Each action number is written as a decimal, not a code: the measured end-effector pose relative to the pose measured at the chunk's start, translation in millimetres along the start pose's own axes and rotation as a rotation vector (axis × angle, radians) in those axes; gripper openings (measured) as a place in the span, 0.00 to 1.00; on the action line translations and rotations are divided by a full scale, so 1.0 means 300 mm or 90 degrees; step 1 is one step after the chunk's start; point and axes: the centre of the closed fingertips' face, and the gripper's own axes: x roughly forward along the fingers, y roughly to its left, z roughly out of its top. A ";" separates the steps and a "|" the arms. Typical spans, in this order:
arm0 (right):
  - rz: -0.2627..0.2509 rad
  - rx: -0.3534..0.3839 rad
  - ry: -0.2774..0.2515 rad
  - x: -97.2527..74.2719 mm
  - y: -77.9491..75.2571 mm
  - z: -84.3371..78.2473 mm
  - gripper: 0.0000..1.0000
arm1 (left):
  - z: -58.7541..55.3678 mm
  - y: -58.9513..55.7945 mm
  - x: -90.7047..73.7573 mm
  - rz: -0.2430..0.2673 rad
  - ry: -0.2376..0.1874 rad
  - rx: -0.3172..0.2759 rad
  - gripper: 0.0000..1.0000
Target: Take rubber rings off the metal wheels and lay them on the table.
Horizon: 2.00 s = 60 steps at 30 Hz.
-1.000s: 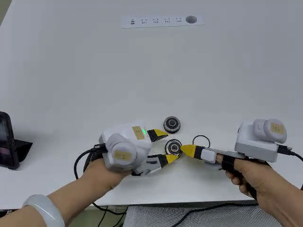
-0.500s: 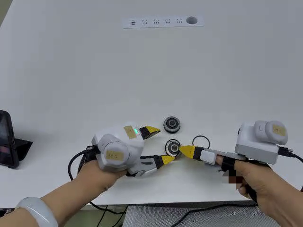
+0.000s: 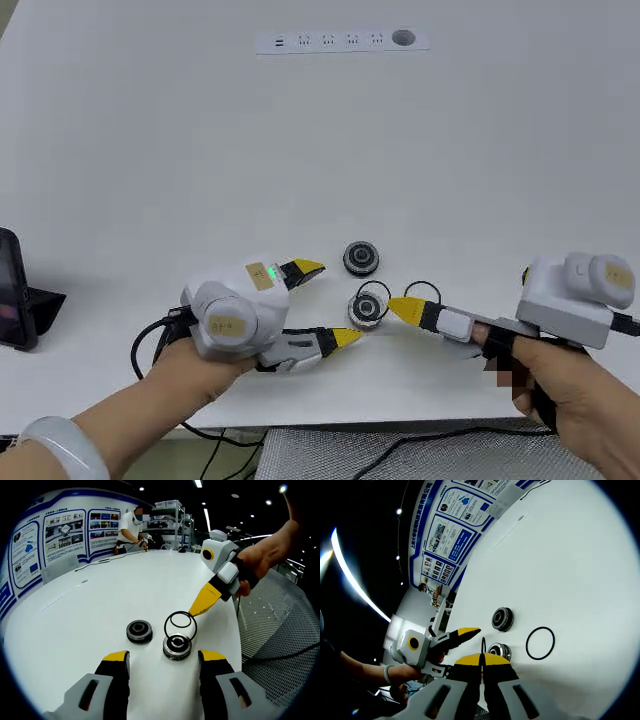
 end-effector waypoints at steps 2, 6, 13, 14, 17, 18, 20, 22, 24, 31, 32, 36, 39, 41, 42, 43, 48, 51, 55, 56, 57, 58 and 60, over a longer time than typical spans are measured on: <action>-0.005 0.002 -0.005 -0.011 -0.007 0.007 0.02 | -0.002 0.005 -0.002 0.003 -0.002 -0.004 0.59; -0.014 0.007 -0.015 -0.032 -0.020 0.022 0.02 | -0.002 0.009 -0.007 0.006 -0.005 -0.007 0.60; -0.041 0.019 -0.037 -0.068 -0.070 0.048 0.02 | -0.004 0.021 -0.017 0.016 -0.013 -0.015 0.64; -0.044 0.020 -0.038 -0.071 -0.077 0.049 0.02 | -0.003 0.021 -0.018 0.015 -0.014 -0.017 0.65; -0.055 0.029 -0.042 -0.080 -0.103 0.051 0.02 | -0.003 0.026 -0.021 0.019 -0.015 -0.016 0.65; -0.060 0.032 -0.043 -0.083 -0.114 0.052 0.02 | -0.002 0.026 -0.023 0.019 -0.018 -0.020 0.66; -0.067 0.035 -0.044 -0.086 -0.129 0.051 0.02 | 0.000 0.028 -0.024 0.022 -0.019 -0.018 0.67; -0.077 0.037 -0.043 -0.089 -0.143 0.049 0.02 | -0.001 0.031 -0.026 0.024 -0.019 -0.024 0.68; -0.088 0.037 -0.045 -0.091 -0.157 0.049 0.02 | -0.001 0.035 -0.025 0.026 -0.019 -0.022 0.69; -0.119 0.006 -0.040 -0.090 -0.183 0.049 0.02 | 0.000 0.039 -0.022 0.027 -0.018 -0.024 0.69; -0.125 -0.005 -0.037 -0.090 -0.184 0.049 0.02 | -0.003 0.040 -0.022 0.026 -0.017 -0.025 0.69; -0.159 -0.081 -0.010 -0.091 -0.202 0.044 0.02 | -0.004 0.040 -0.022 0.027 -0.014 -0.025 0.68; -0.165 -0.098 -0.007 -0.089 -0.201 0.046 0.02 | -0.005 0.041 -0.022 0.026 -0.013 -0.026 0.67; -0.176 -0.125 -0.009 -0.093 -0.207 0.056 0.04 | -0.004 0.039 -0.023 0.027 -0.012 -0.025 0.67; -0.178 -0.136 -0.004 -0.094 -0.208 0.056 0.05 | -0.006 0.040 -0.023 0.027 -0.012 -0.026 0.67; -0.186 -0.148 -0.004 -0.097 -0.213 0.061 0.05 | -0.008 0.041 -0.023 0.027 -0.011 -0.025 0.67; -0.198 -0.204 -0.006 -0.105 -0.214 0.080 0.11 | -0.007 0.041 -0.025 0.027 -0.011 -0.025 0.67; -0.191 -0.226 -0.010 -0.100 -0.198 0.085 0.18 | -0.004 0.043 -0.025 0.028 -0.012 -0.024 0.66; -0.165 -0.275 -0.013 -0.080 -0.155 0.090 0.31 | 0.006 0.047 -0.024 0.029 -0.017 -0.026 0.65; -0.155 -0.288 -0.013 -0.071 -0.140 0.090 0.34 | 0.008 0.050 -0.022 0.030 -0.017 -0.027 0.65; -0.153 -0.291 -0.012 -0.066 -0.135 0.088 0.37 | 0.010 0.053 -0.020 0.031 -0.016 -0.028 0.64; -0.148 -0.291 -0.003 -0.055 -0.128 0.080 0.40 | 0.019 0.058 -0.018 0.033 -0.020 -0.027 0.64; -0.145 -0.301 0.000 -0.043 -0.117 0.075 0.40 | 0.031 0.063 -0.013 0.034 -0.024 -0.029 0.61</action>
